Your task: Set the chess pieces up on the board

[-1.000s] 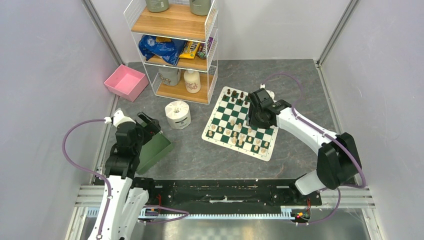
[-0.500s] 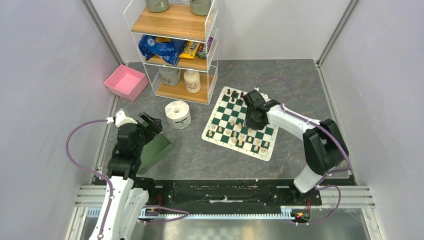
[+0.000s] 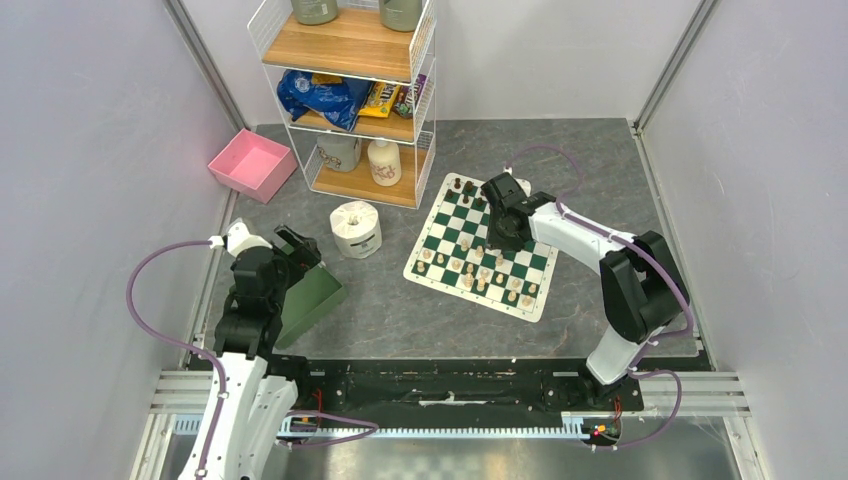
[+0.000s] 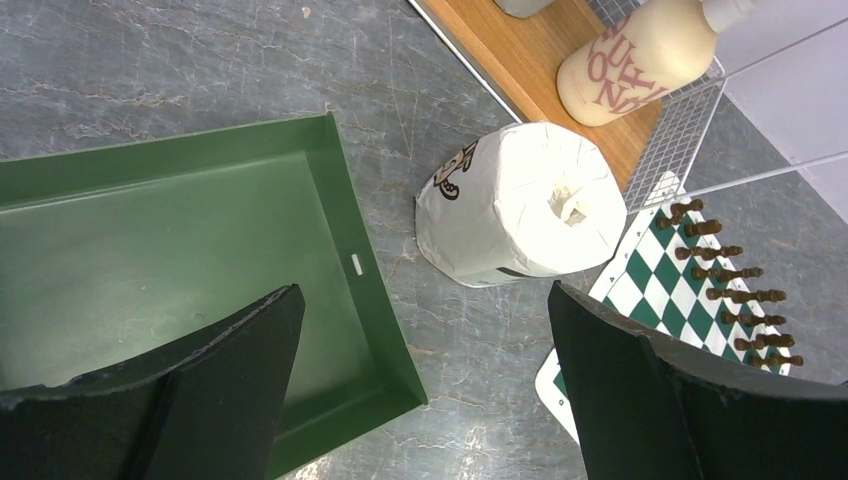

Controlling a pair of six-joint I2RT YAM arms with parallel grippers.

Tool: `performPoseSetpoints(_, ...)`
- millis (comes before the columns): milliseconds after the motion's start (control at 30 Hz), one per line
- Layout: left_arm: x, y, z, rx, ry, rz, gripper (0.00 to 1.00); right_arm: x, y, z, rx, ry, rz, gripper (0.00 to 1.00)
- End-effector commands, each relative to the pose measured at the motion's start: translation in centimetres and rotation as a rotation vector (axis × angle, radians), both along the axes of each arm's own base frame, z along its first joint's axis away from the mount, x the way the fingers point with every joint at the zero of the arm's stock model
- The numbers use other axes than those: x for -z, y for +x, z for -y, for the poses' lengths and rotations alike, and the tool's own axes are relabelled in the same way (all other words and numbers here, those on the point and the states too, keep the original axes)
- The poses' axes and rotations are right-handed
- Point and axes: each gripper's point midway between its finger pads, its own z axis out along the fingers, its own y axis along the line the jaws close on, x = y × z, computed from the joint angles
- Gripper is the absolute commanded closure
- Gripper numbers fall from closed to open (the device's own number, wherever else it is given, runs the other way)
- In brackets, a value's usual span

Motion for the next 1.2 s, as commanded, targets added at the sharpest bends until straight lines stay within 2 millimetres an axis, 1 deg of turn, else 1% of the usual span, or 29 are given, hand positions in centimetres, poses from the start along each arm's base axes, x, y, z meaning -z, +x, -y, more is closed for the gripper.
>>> performPoseSetpoints(0, -1.9, 0.4, -0.9, -0.022, 0.049, 0.046, 0.00, -0.7, 0.6, 0.0, 0.002, -0.005, 0.010, 0.60)
performPoseSetpoints(133, -1.4, 0.4, -0.9, -0.020, 0.051, 0.033, 0.00, 0.1, 0.3, 0.2, 0.003, -0.017, -0.008, 0.59)
performPoseSetpoints(433, -1.7, 0.4, -0.7, -0.014, 0.043, 0.040, 0.00, 1.0, -0.1, 0.4, -0.002, -0.029, -0.032, 0.62)
performPoseSetpoints(667, -1.8, 0.4, -0.6, -0.013, 0.036, 0.043, 0.00, 1.1, -0.3, 0.6, -0.006, -0.039, -0.039, 0.63)
performPoseSetpoints(767, -1.9, 0.4, -0.6, -0.012, 0.034, 0.045, 0.00, 1.1, -0.3, 0.7, -0.005, -0.041, -0.040, 0.60)
performPoseSetpoints(867, -1.8, 0.4, -0.6, -0.011, 0.035, 0.045, 0.00, 1.0, -0.4, 0.7, -0.011, -0.041, -0.043, 0.59)
performPoseSetpoints(1167, -1.7, 0.2, -0.6, -0.013, 0.036, 0.044, 0.00, 1.3, -0.8, 0.9, -0.018, -0.051, -0.058, 0.62)
